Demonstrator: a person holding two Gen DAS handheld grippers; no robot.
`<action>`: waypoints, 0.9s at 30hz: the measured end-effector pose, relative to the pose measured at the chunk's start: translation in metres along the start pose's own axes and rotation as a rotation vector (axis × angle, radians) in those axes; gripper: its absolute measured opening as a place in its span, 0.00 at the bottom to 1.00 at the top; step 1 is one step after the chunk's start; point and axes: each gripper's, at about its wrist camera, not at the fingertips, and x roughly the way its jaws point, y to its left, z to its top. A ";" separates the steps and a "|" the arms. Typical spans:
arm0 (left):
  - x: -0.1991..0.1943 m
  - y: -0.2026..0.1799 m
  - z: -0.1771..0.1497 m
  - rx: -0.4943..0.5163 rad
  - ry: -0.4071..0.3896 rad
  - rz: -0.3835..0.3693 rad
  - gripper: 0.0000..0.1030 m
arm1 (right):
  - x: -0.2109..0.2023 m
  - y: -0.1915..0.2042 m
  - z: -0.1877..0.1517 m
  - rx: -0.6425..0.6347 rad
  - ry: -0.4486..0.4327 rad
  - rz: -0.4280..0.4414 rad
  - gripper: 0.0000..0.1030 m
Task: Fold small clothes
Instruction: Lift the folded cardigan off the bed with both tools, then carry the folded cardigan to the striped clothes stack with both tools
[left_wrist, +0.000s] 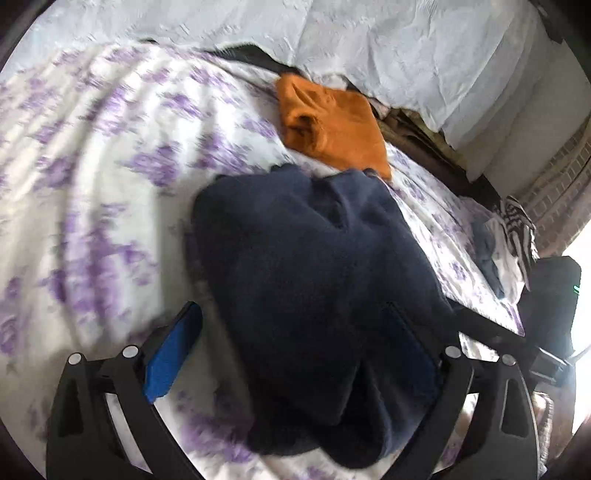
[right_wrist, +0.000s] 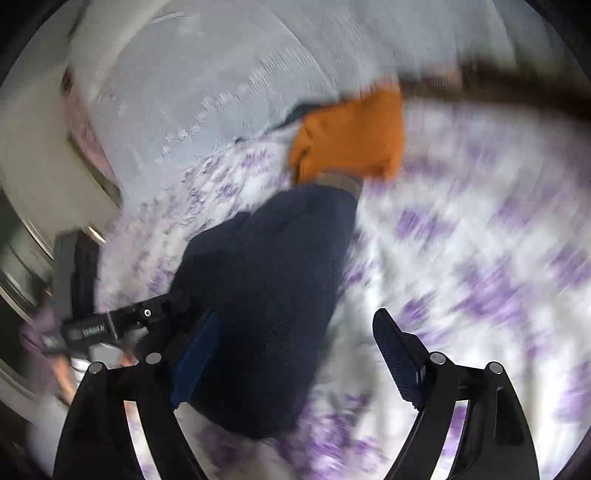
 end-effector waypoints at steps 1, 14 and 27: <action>0.006 -0.002 0.000 0.012 0.021 0.015 0.93 | 0.013 -0.004 0.002 0.040 0.028 0.054 0.83; -0.012 -0.054 -0.011 0.166 -0.110 0.216 0.45 | 0.012 0.027 -0.007 -0.117 -0.070 -0.015 0.58; 0.001 -0.250 0.002 0.413 -0.162 0.060 0.36 | -0.169 -0.042 0.008 -0.128 -0.321 -0.140 0.57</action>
